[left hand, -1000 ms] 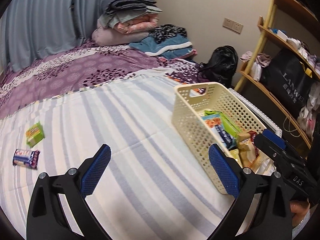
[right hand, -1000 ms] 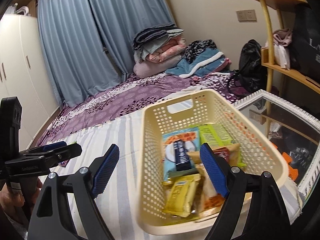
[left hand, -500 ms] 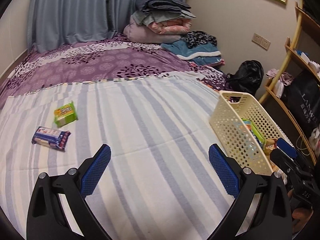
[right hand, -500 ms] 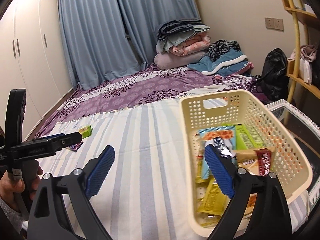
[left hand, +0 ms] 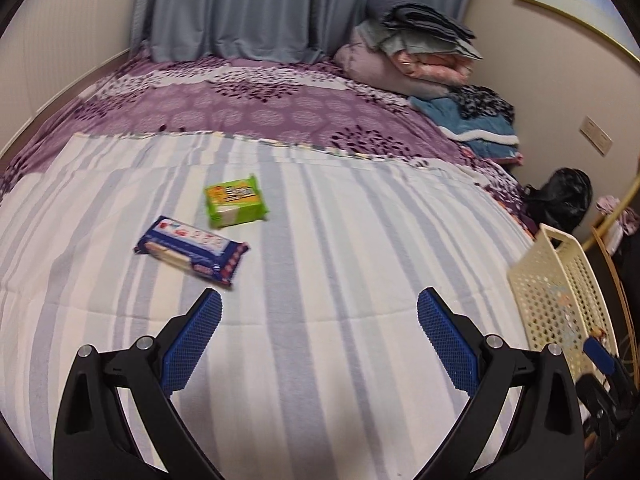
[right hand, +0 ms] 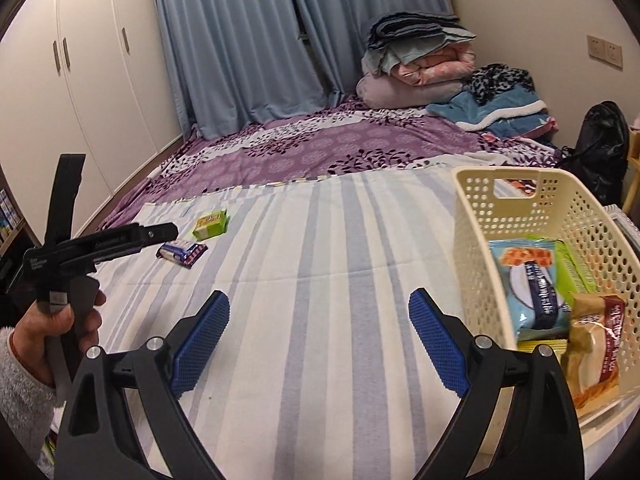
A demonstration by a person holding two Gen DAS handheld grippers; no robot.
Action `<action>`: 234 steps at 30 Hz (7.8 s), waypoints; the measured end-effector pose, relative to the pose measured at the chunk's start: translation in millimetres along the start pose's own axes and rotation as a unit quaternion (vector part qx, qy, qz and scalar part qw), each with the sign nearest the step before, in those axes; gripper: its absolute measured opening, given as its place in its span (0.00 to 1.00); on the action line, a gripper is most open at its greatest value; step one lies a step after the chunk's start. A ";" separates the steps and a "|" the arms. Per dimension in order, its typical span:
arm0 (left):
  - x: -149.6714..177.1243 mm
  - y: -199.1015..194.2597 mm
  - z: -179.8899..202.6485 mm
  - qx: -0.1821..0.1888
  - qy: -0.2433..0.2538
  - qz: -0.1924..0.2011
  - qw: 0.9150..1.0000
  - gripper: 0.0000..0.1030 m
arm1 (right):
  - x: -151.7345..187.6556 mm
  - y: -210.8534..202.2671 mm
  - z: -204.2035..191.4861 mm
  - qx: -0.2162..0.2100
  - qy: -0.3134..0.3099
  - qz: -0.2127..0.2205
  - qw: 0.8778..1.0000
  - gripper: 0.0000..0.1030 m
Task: Organize snacks
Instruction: 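Move both open tools back over the remaining snacks on the bed, then grasp the blue biscuit pack with the left tool while the right tool grasps the green moka pack, then lift both held packs and carry them toward the cream basket, then open the right tool to drop the green pack into the basket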
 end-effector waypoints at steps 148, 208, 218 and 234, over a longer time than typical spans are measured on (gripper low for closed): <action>-32.1 9.0 -148.5 -0.111 -0.063 0.013 0.992 0.43 | -69.0 160.4 -133.4 -0.102 -0.067 -0.078 0.989 0.61; 29.4 -51.5 34.4 -0.001 0.065 0.018 0.998 0.43 | 28.1 -53.4 133.8 0.129 0.091 0.003 0.987 0.62; 33.7 -50.8 69.6 0.019 0.091 0.012 0.996 0.43 | 38.7 -65.6 144.6 0.137 0.103 0.011 0.985 0.62; 39.5 -47.6 173.9 0.088 0.157 -0.003 0.984 0.43 | 48.2 -75.1 157.5 0.149 0.107 0.027 0.983 0.63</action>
Point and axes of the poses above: each gripper's, at about its wrist camera, not at the fingertips, and y roughly the way its jaws point, z to its right, x to its underside, the point moved 5 cm from there along y, roughly the way its jaws point, and after that the axes turned 11 degrees about -y, right-handed, at the moved point
